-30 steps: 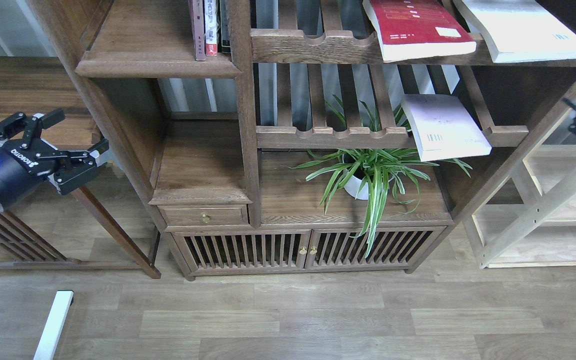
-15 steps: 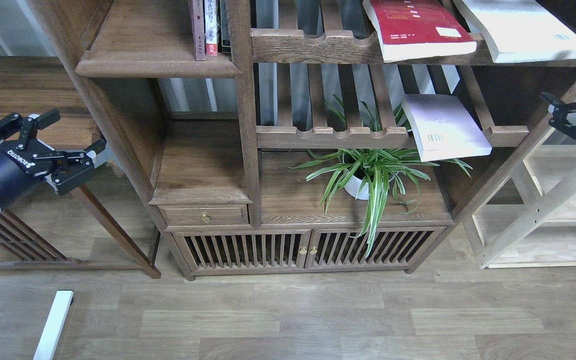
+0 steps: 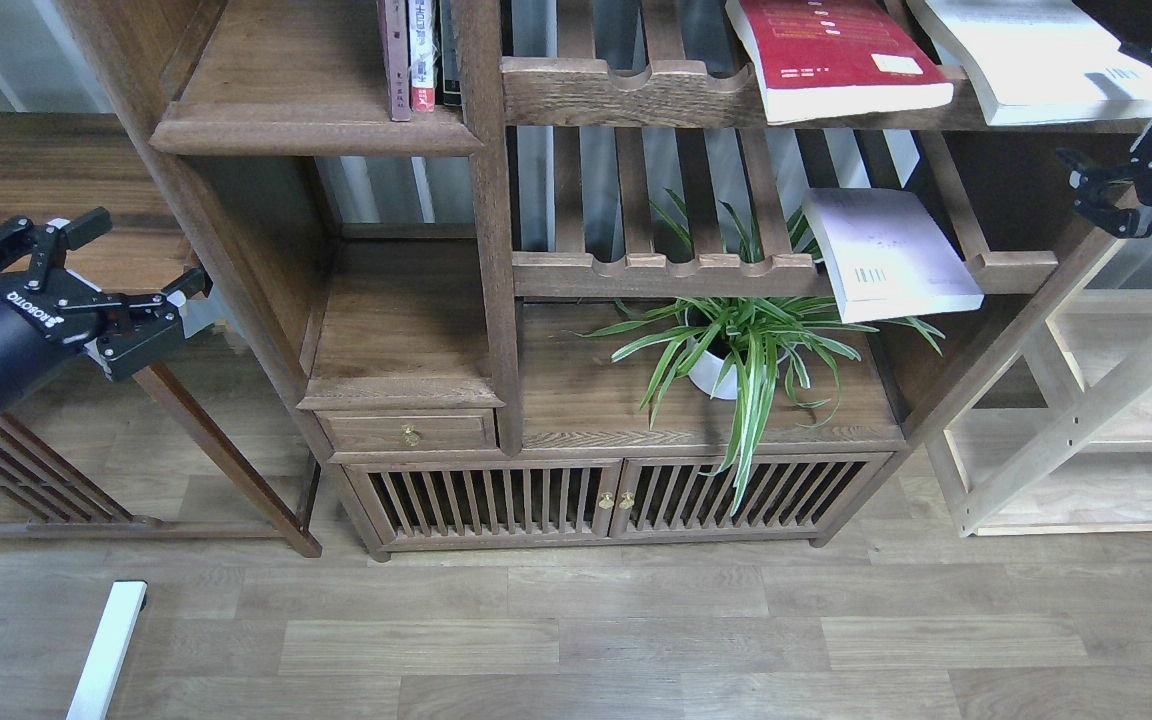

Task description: Organize books on shelf

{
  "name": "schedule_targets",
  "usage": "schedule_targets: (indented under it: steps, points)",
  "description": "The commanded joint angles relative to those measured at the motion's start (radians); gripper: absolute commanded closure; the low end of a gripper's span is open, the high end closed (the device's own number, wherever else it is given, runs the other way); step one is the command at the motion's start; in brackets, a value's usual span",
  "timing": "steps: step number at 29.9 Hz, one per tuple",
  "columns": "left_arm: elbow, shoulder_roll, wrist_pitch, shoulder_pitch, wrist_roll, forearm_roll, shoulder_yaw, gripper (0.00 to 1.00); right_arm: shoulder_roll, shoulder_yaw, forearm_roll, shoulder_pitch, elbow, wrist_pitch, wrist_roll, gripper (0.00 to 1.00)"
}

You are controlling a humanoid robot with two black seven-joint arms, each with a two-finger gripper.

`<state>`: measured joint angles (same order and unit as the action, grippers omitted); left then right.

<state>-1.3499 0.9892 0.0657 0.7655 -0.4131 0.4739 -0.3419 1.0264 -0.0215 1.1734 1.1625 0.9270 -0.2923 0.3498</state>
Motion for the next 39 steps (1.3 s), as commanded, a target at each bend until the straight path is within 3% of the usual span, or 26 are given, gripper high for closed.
schedule_targets:
  steps: [1, 5, 16, 20, 27, 33, 35, 39]
  points:
    - [0.0, 0.0, -0.006, 0.0, -0.001, 0.0, 0.001, 0.0, -0.009, 0.002, 0.0, 0.017, -0.014, -0.001, 0.0, 0.15]
    - [0.0, 0.0, -0.007, 0.0, -0.001, 0.0, 0.001, 0.0, -0.019, 0.0, 0.0, 0.034, -0.02, 0.001, 0.003, 0.22]
    - [0.012, -0.006, -0.012, 0.001, 0.004, -0.004, -0.042, 0.0, -0.045, -0.001, -0.001, 0.04, -0.02, 0.015, 0.0, 0.22]
    - [0.012, -0.006, -0.014, 0.0, 0.007, -0.004, -0.043, 0.0, -0.046, -0.001, -0.001, 0.042, -0.02, 0.016, -0.002, 0.27]
    - [0.012, -0.006, -0.021, 0.0, 0.005, -0.005, -0.043, 0.0, -0.042, -0.003, 0.002, 0.045, -0.02, 0.021, -0.003, 0.45]
    - [0.012, -0.003, -0.027, 0.0, 0.005, -0.006, -0.042, 0.0, -0.045, -0.001, -0.001, 0.054, -0.059, 0.064, 0.017, 0.81]
    - [0.012, -0.003, -0.03, 0.0, 0.005, -0.006, -0.042, 0.0, -0.045, 0.003, -0.009, 0.068, -0.065, 0.12, 0.026, 0.94]
    - [0.012, -0.003, -0.044, -0.002, 0.005, -0.008, -0.037, 0.0, -0.031, 0.015, -0.04, 0.086, -0.065, 0.189, 0.018, 1.0]
